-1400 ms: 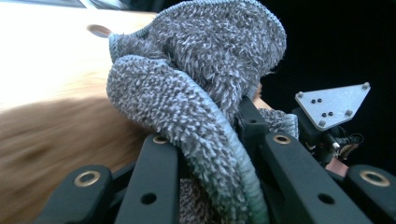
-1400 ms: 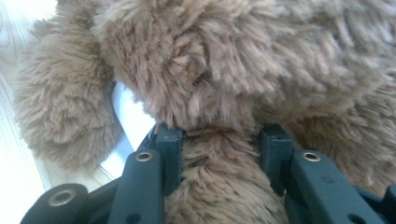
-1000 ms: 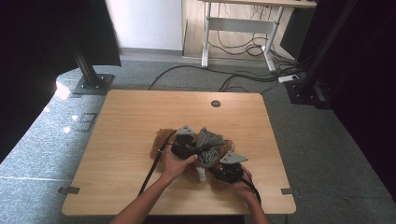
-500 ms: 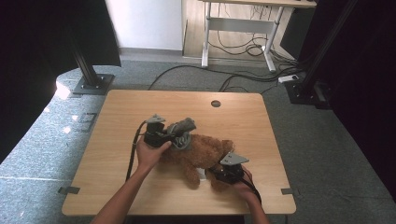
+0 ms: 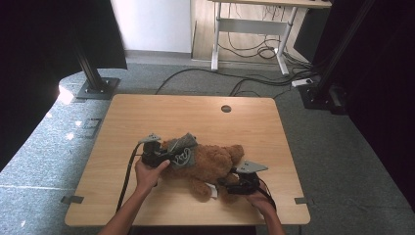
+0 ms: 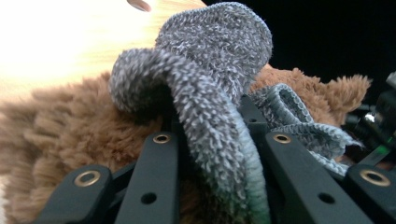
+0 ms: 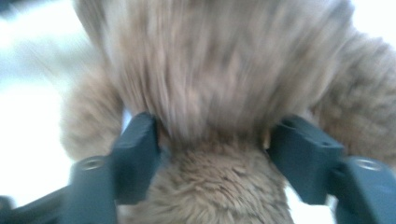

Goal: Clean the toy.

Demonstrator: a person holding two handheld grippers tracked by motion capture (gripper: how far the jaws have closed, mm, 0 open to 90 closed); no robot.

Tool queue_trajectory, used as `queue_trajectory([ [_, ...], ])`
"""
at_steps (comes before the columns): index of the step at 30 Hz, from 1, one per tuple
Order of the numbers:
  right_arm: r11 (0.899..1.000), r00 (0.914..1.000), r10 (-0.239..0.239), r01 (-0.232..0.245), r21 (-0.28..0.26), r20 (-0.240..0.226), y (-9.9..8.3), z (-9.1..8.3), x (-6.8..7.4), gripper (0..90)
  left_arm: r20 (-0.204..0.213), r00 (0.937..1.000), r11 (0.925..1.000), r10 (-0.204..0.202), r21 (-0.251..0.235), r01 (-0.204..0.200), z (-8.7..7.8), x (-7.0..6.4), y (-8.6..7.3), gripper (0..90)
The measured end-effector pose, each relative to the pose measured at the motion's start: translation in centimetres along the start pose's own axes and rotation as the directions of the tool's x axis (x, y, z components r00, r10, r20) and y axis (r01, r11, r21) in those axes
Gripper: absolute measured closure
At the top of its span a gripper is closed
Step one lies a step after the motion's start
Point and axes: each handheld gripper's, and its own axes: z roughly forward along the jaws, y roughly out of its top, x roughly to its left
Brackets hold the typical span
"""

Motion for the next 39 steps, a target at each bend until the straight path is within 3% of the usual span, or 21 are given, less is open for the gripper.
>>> queue_trajectory([
  [1,0.997,0.9988,0.043,-0.044,-0.065,-0.025,0.7,-0.8,0.1,25.1,0.001,1.0000,0.9999,0.008,-0.008,-0.008,-0.2,-0.2,-0.5,74.3],
  [3,0.993,0.9954,0.084,-0.087,-0.080,-0.046,1.3,-0.9,0.1,22.3,0.001,0.9999,0.9998,0.015,-0.011,-0.015,-0.3,-0.3,-0.8,74.4],
  [8,0.993,0.9934,0.114,-0.114,-0.004,0.009,1.9,1.7,1.0,17.2,-0.005,0.9993,0.9993,0.036,-0.011,-0.036,-0.6,-0.7,-1.5,74.5],
  [11,0.995,0.9936,0.097,-0.098,0.020,0.058,2.1,2.8,1.4,27.1,-0.002,0.9997,0.9996,0.026,-0.015,-0.026,-0.8,-0.6,-1.7,74.5],
  [15,0.998,0.9944,0.060,-0.063,0.027,0.087,2.1,2.7,1.7,41.4,0.000,0.9997,0.9994,0.023,-0.026,-0.023,-0.7,-0.8,-2.1,74.5],
  [18,0.999,0.9903,0.014,-0.019,0.030,0.138,2.2,2.8,1.9,45.0,-0.016,0.9991,0.9986,0.039,-0.035,-0.040,-0.2,-1.0,-2.0,74.4],
  [21,1.000,0.9798,-0.010,0.004,0.028,0.200,2.5,3.1,1.5,46.5,-0.025,0.9985,0.9982,0.049,-0.035,-0.049,0.5,-0.9,-1.5,74.4],
  [25,1.000,0.9680,0.008,-0.008,0.000,0.251,2.5,3.2,-0.2,46.8,-0.038,0.9983,0.9989,0.045,-0.012,-0.046,2.8,-0.7,0.3,74.4],
  [28,1.000,0.9663,0.011,-0.008,-0.014,0.257,2.3,3.1,-0.7,46.8,-0.037,0.9987,0.9994,0.035,-0.002,-0.035,3.2,-0.8,0.7,74.2],
  [31,1.000,0.9710,0.001,0.004,-0.024,0.239,2.0,2.8,-0.9,47.6,-0.011,0.9998,0.9998,0.019,0.002,-0.019,2.8,-1.6,1.4,74.3],
  [33,0.999,0.9737,-0.029,0.033,-0.015,0.226,1.9,2.6,-0.4,48.6,0.044,0.9989,0.9998,0.017,-0.004,-0.017,2.5,-3.0,2.3,74.2],
  [35,0.999,0.9731,-0.047,0.051,-0.012,0.226,1.7,2.7,0.1,48.8,0.073,0.9965,0.9991,0.041,0.001,-0.042,2.9,-4.3,3.0,74.1],
  [36,0.998,0.9725,-0.060,0.063,-0.007,0.225,1.7,2.7,0.4,48.8,0.073,0.9965,0.9991,0.041,0.001,-0.042,2.9,-4.3,3.0,74.1],
  [37,0.997,0.9716,-0.076,0.079,-0.003,0.224,1.6,2.7,0.7,48.8,0.085,0.9938,0.9972,0.071,0.017,-0.073,3.6,-5.6,3.7,74.0],
  [38,0.997,0.9716,-0.076,0.079,-0.003,0.224,1.6,2.7,0.7,48.8,0.085,0.9938,0.9972,0.071,0.017,-0.073,3.6,-5.6,3.7,73.9],
  [39,0.994,0.9700,-0.108,0.111,-0.001,0.218,1.4,2.6,1.3,48.8,0.092,0.9914,0.9934,0.093,0.058,-0.099,5.0,-7.0,4.2,73.7],
])
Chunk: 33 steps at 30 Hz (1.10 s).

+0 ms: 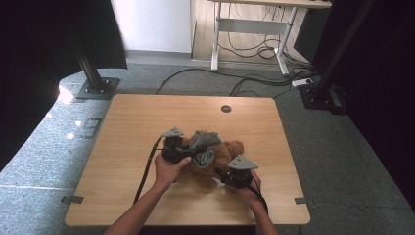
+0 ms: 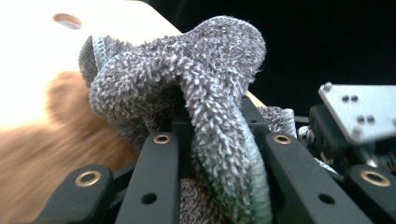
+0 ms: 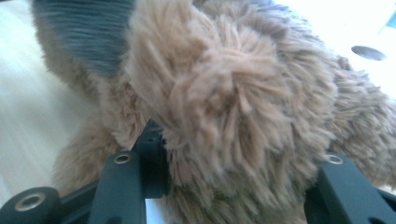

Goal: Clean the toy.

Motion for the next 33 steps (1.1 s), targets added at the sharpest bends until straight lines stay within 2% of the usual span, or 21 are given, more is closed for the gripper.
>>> queue_trajectory([
  [1,1.000,1.0000,0.000,0.000,0.000,0.000,0.0,0.0,0.0,48.8,0.000,1.0000,1.0000,0.000,0.000,0.000,0.0,0.0,0.0,73.6],
  [3,1.000,0.9999,-0.017,0.017,0.000,-0.001,-0.2,-0.2,0.3,48.8,-0.001,0.9999,0.9988,0.013,0.047,-0.013,1.6,-0.6,0.2,73.5],
  [4,1.000,0.9998,-0.019,0.019,0.001,-0.006,-0.4,-0.3,0.3,48.8,-0.003,0.9999,0.9959,0.015,0.089,-0.015,3.0,-0.8,0.0,73.3],
  [5,1.000,0.9998,-0.019,0.019,0.001,-0.006,-0.4,-0.3,0.3,48.8,-0.003,0.9999,0.9959,0.015,0.089,-0.015,3.0,-0.8,0.0,73.4],
  [6,1.000,0.9996,-0.027,0.027,0.008,-0.012,-0.5,-0.4,0.3,48.7,-0.024,0.9995,0.9923,0.018,0.123,-0.015,3.8,-1.0,-0.3,73.4],
  [11,0.999,0.9990,-0.037,0.038,0.011,-0.025,-0.8,-0.4,0.2,48.7,-0.054,0.9971,0.9888,0.054,0.142,-0.046,3.6,-1.2,-0.5,73.9],
  [12,0.999,0.9987,-0.041,0.041,0.006,-0.029,-0.8,-0.4,0.2,48.8,-0.066,0.9953,0.9877,0.070,0.145,-0.060,3.1,-1.1,-0.7,73.9],
  [13,0.999,0.9986,-0.044,0.044,0.005,-0.030,-0.8,-0.4,0.2,48.8,-0.068,0.9953,0.9879,0.069,0.144,-0.059,2.9,-0.8,-0.7,73.9],
  [17,0.999,0.9985,-0.047,0.047,0.005,-0.028,-0.9,-0.5,0.2,49.0,-0.072,0.9965,0.9903,0.042,0.135,-0.032,1.8,0.1,-0.9,73.9],
  [22,0.999,0.9986,-0.044,0.044,-0.001,-0.029,-1.0,-0.5,0.1,49.3,-0.111,0.9935,0.9954,-0.027,0.088,0.037,-1.5,3.5,-1.1,73.4],
  [24,0.999,0.9988,-0.038,0.038,-0.004,-0.030,-1.0,-0.5,0.1,49.4,-0.147,0.9886,0.9965,-0.031,0.072,0.042,-3.0,4.6,-1.3,73.4],
  [25,0.999,0.9988,-0.038,0.038,-0.004,-0.030,-1.0,-0.5,0.1,49.4,-0.147,0.9886,0.9965,-0.031,0.072,0.042,-3.0,4.6,-1.3,73.3],
  [26,0.999,0.9989,-0.034,0.033,-0.004,-0.034,-1.1,-0.6,0.1,49.4,-0.157,0.9869,0.9970,-0.036,0.061,0.046,-3.7,5.1,-1.5,73.3],
  [27,0.999,0.9986,-0.037,0.037,-0.004,-0.038,-1.1,-0.6,0.1,49.5,-0.156,0.9865,0.9971,-0.048,0.050,0.057,-4.4,5.7,-1.8,73.2],
  [29,0.999,0.9980,-0.045,0.044,-0.004,-0.045,-1.1,-0.7,0.3,49.5,-0.136,0.9851,0.9944,-0.104,0.001,0.105,-6.1,7.0,-3.3,73.2],
  [33,0.999,0.9973,-0.053,0.053,-0.003,-0.051,-1.1,-0.7,0.5,49.6,-0.129,0.9826,0.9904,-0.134,-0.050,0.129,-7.3,7.6,-4.4,73.2],
])
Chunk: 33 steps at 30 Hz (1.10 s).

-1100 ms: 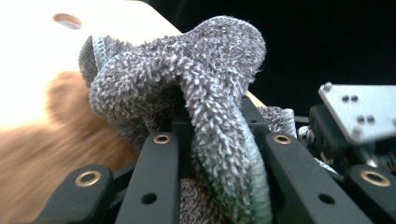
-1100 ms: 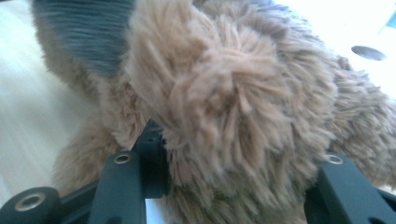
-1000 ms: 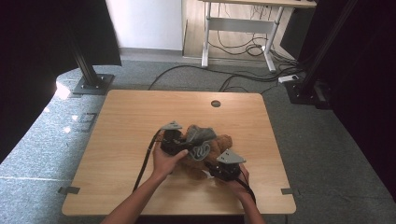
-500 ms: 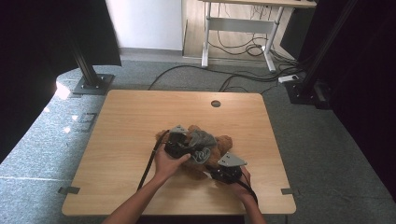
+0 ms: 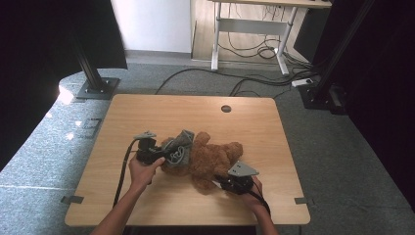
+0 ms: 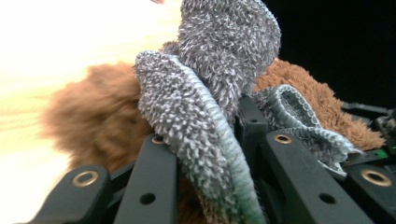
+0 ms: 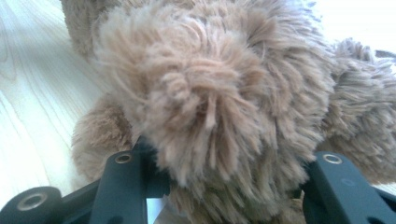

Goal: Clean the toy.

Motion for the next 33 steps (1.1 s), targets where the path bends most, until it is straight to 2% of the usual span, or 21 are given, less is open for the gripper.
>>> queue_trajectory([
  [3,1.000,1.0000,0.007,-0.007,-0.001,0.000,-0.1,0.0,0.0,49.6,-0.001,0.9997,0.9994,-0.024,-0.025,0.024,-0.9,1.0,-0.5,73.2],
  [5,1.000,1.0000,0.009,-0.009,-0.003,-0.001,-0.1,0.0,-0.1,49.6,-0.020,0.9992,0.9982,-0.034,-0.050,0.033,-1.6,1.7,-1.1,73.2],
  [8,1.000,0.9999,0.011,-0.011,-0.004,-0.002,-0.1,0.0,-0.1,49.5,-0.010,0.9987,0.9980,-0.051,-0.037,0.050,-1.8,2.3,-1.3,73.2],
  [9,1.000,0.9999,0.016,-0.016,-0.006,-0.001,-0.1,0.0,-0.1,48.0,-0.023,0.9982,0.9977,-0.055,-0.042,0.054,-2.0,2.3,-1.6,73.2],
  [11,1.000,0.9996,0.024,-0.024,-0.012,0.014,-0.1,-0.1,0.0,40.9,-0.026,0.9985,0.9980,-0.048,-0.043,0.047,-1.8,2.1,-2.1,73.4],
  [12,1.000,0.9996,0.024,-0.024,-0.012,0.014,-0.1,-0.1,0.0,40.9,-0.026,0.9985,0.9980,-0.048,-0.043,0.047,-1.8,2.1,-2.1,73.5],
  [13,0.999,0.9994,0.029,-0.029,-0.014,0.020,-0.1,-0.1,0.1,35.0,-0.033,0.9988,0.9984,-0.036,-0.046,0.035,-1.8,1.9,-2.4,73.5],
  [14,0.996,0.9964,0.084,-0.084,-0.006,-0.003,0.2,-0.4,-0.2,23.7,-0.038,0.9990,0.9987,-0.023,-0.047,0.021,-1.8,1.7,-2.6,73.6],
  [15,0.994,0.9933,0.113,-0.113,-0.004,-0.022,0.3,-0.6,-0.5,19.8,-0.040,0.9991,0.9990,-0.013,-0.043,0.011,-1.8,1.5,-2.8,73.7],
  [16,0.994,0.9933,0.113,-0.113,-0.004,-0.022,0.3,-0.6,-0.5,19.8,-0.040,0.9991,0.9990,-0.013,-0.043,0.011,-1.8,1.5,-2.8,73.7],
  [17,0.983,0.9810,0.179,-0.181,-0.024,-0.074,0.8,-1.3,-1.1,17.1,-0.033,0.9994,0.9992,-0.005,-0.040,0.004,-2.0,1.3,-3.1,73.7],
  [19,0.971,0.9693,0.226,-0.232,-0.060,-0.097,1.3,-1.9,-1.6,17.2,-0.027,0.9996,0.9990,-0.007,-0.044,0.006,-2.1,1.3,-3.5,73.7],
  [20,0.971,0.9693,0.226,-0.232,-0.060,-0.097,1.3,-1.9,-1.6,17.2,-0.027,0.9996,0.9990,-0.007,-0.044,0.006,-2.1,1.3,-3.5,73.7],
  [21,0.956,0.9559,0.275,-0.284,-0.080,-0.102,2.0,-2.1,-2.1,17.7,-0.022,0.9997,0.9989,-0.010,-0.046,0.009,-2.1,1.2,-3.8,73.7],
  [22,0.952,0.9530,0.285,-0.294,-0.083,-0.102,2.2,-2.0,-2.1,18.1,-0.022,0.9997,0.9989,-0.010,-0.046,0.009,-2.1,1.2,-3.8,73.7],
  [23,0.945,0.9456,0.308,-0.316,-0.078,-0.106,2.6,-1.7,-2.4,19.2,-0.025,0.9997,0.9991,-0.002,-0.043,0.001,-2.2,1.1,-4.0,73.7],
  [24,0.945,0.9456,0.308,-0.316,-0.078,-0.106,2.6,-1.7,-2.4,19.2,-0.025,0.9997,0.9991,-0.002,-0.043,0.001,-2.2,1.1,-4.0,73.7],
  [25,0.941,0.9392,0.326,-0.333,-0.060,-0.108,2.8,-1.2,-2.6,19.3,-0.026,0.9997,0.9990,-0.002,-0.044,0.001,-2.3,1.0,-4.1,73.7],
  [27,0.932,0.9269,0.361,-0.362,0.011,-0.104,3.2,0.6,-2.6,21.8,-0.027,0.9996,0.9992,-0.002,-0.039,0.001,-2.3,1.0,-4.2,73.8],
  [29,0.931,0.9279,0.365,-0.365,0.011,-0.076,3.3,1.1,-2.4,27.7,-0.028,0.9996,0.9992,-0.008,-0.039,0.007,-2.3,1.1,-4.4,73.7],
  [33,0.929,0.9249,0.371,-0.370,0.027,-0.082,3.0,0.8,-2.2,46.2,-0.014,0.9997,0.9990,-0.021,-0.041,0.021,-2.3,1.2,-4.5,73.7],
])
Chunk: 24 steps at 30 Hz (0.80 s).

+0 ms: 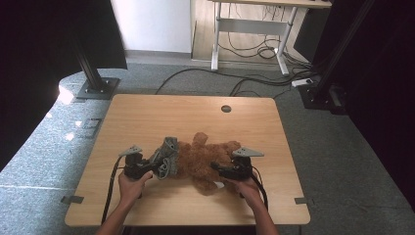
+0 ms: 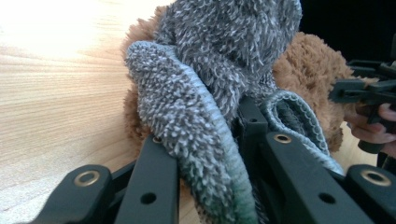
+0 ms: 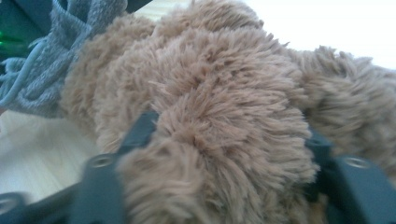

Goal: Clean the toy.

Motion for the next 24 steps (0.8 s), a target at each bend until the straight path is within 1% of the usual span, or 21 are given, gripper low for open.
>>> queue_trajectory([
  [1,1.000,1.0000,-0.006,0.006,-0.009,-0.001,-0.2,-0.1,0.1,49.3,0.000,1.0000,1.0000,0.000,0.000,0.000,0.0,0.0,0.0,73.7],
  [2,0.999,0.9995,-0.030,0.030,-0.018,-0.002,-0.6,-0.2,0.4,51.3,0.017,0.9995,0.9997,-0.025,-0.003,0.025,-0.1,0.0,0.0,73.6],
  [4,0.995,0.9957,-0.092,0.092,-0.036,-0.001,-1.2,-0.8,0.8,53.7,0.033,0.9987,0.9992,-0.040,0.001,0.040,-0.6,-0.3,0.5,73.6],
  [5,0.995,0.9957,-0.092,0.092,-0.036,-0.001,-1.2,-0.8,0.8,53.7,0.033,0.9987,0.9992,-0.040,0.001,0.040,-0.6,-0.3,0.5,73.6],
  [6,0.989,0.9898,-0.143,0.142,-0.045,-0.006,-1.7,-1.3,1.2,54.0,0.061,0.9977,0.9995,-0.030,-0.009,0.031,-1.3,-1.1,1.6,73.6],
  [7,0.989,0.9898,-0.143,0.142,-0.045,-0.006,-1.7,-1.3,1.2,54.0,0.061,0.9977,0.9995,-0.030,-0.009,0.031,-1.3,-1.1,1.6,73.6],
  [8,0.985,0.9858,-0.166,0.165,-0.056,-0.023,-2.1,-1.5,1.5,54.3,0.095,0.9954,0.9999,0.002,-0.013,-0.001,-1.3,-2.6,2.7,73.5],
  [9,0.981,0.9818,-0.186,0.184,-0.058,-0.036,-2.3,-1.6,1.6,54.2,0.108,0.9939,0.9997,0.022,-0.013,-0.021,-1.1,-3.4,3.2,73.5],
  [10,0.981,0.9818,-0.186,0.184,-0.058,-0.036,-2.3,-1.6,1.6,54.2,0.108,0.9939,0.9997,0.022,-0.013,-0.021,-1.1,-3.4,3.2,73.3],
  [11,0.976,0.9757,-0.213,0.210,-0.056,-0.051,-2.4,-1.6,1.8,54.2,0.120,0.9920,0.9992,0.041,-0.012,-0.039,-0.7,-4.3,3.8,73.3],
  [12,0.963,0.9617,-0.266,0.262,-0.057,-0.068,-2.5,-1.6,2.2,54.2,0.137,0.9885,0.9979,0.064,0.001,-0.065,0.6,-5.7,4.8,73.0],
  [14,0.954,0.9518,-0.298,0.295,-0.058,-0.072,-2.6,-1.7,2.5,54.2,0.134,0.9878,0.9960,0.079,0.032,-0.084,2.3,-6.7,5.8,72.6],
  [15,0.951,0.9500,-0.306,0.303,-0.057,-0.062,-2.7,-1.7,2.5,54.1,0.134,0.9878,0.9960,0.079,0.032,-0.084,2.3,-6.7,5.8,72.6],
  [16,0.951,0.9500,-0.306,0.303,-0.057,-0.062,-2.7,-1.7,2.5,54.1,0.125,0.9878,0.9936,0.093,0.053,-0.100,3.1,-7.1,6.2,72.6],
  [18,0.947,0.9471,-0.318,0.316,-0.055,-0.040,-2.8,-1.8,2.5,54.2,0.127,0.9889,0.9907,0.077,0.102,-0.091,5.6,-7.7,6.5,72.5],
  [19,0.946,0.9458,-0.323,0.321,-0.056,-0.036,-2.9,-1.8,2.5,54.2,0.125,0.9885,0.9880,0.084,0.118,-0.099,6.5,-8.1,6.5,72.5],
  [20,0.941,0.9419,-0.335,0.333,-0.052,-0.024,-2.9,-1.7,2.6,54.2,0.126,0.9885,0.9879,0.082,0.120,-0.098,7.2,-8.4,6.4,72.5],
  [21,0.941,0.9419,-0.335,0.333,-0.052,-0.024,-2.9,-1.7,2.6,54.2,0.126,0.9885,0.9879,0.082,0.120,-0.098,7.2,-8.4,6.4,72.6],
  [22,0.937,0.9381,-0.346,0.346,-0.050,-0.002,-3.0,-1.6,2.8,54.5,0.138,0.9875,0.9867,0.076,0.132,-0.094,8.2,-9.0,6.4,72.6],
  [23,0.937,0.9381,-0.346,0.346,-0.050,-0.002,-3.0,-1.6,2.8,54.5,0.138,0.9875,0.9867,0.076,0.132,-0.094,8.2,-9.0,6.4,72.6],
  [24,0.931,0.9320,-0.362,0.362,-0.048,0.013,-3.0,-1.6,3.0,54.9,0.141,0.9861,0.9820,0.089,0.153,-0.110,9.1,-9.7,6.5,72.6],
])
